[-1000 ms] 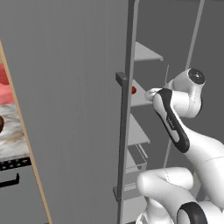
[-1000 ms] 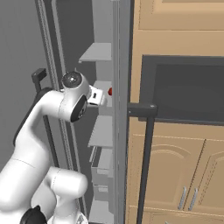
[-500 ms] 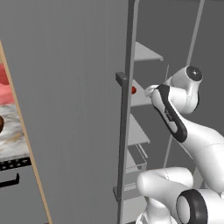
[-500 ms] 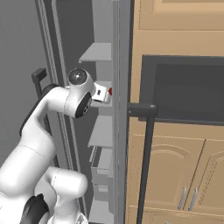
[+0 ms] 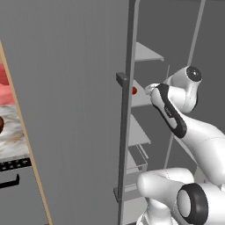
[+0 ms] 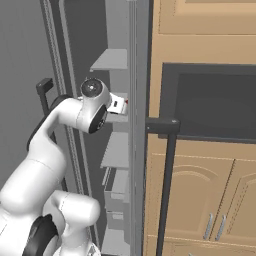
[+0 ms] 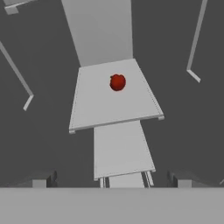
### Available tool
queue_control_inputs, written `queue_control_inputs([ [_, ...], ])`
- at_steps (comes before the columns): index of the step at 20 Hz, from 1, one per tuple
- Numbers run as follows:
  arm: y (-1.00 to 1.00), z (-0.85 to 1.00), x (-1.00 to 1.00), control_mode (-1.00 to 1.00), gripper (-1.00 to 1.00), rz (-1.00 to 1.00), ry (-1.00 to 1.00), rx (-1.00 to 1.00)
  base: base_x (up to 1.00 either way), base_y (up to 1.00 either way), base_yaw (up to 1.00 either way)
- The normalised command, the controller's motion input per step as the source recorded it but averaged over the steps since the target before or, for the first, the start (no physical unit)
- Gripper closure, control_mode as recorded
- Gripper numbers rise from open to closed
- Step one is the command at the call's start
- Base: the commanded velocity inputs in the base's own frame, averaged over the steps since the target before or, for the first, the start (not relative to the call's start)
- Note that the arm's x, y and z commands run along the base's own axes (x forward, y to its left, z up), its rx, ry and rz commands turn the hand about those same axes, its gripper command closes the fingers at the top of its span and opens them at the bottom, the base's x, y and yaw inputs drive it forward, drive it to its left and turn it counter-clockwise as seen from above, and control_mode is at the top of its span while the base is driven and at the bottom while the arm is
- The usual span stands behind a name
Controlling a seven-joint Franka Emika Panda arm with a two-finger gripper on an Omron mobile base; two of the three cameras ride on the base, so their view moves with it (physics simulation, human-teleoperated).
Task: Take the eggplant, cucumber, and bell pepper from the freezer and place them in the bowl on the counter.
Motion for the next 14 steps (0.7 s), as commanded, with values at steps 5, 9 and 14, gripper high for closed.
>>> queue_control_inputs([
  [5,0.00,0.00,0.20,-1.00,-1.00,0.00,-0.04,0.00,0.00,0.00,0.00],
  [9,0.02,0.00,0.15,-1.00,-1.00,0.00,-0.03,0.00,0.00,0.00,0.00],
  [14,0.05,-0.01,0.26,-1.00,-1.00,0.00,0.00,0.00,0.00,0.00,0.00],
])
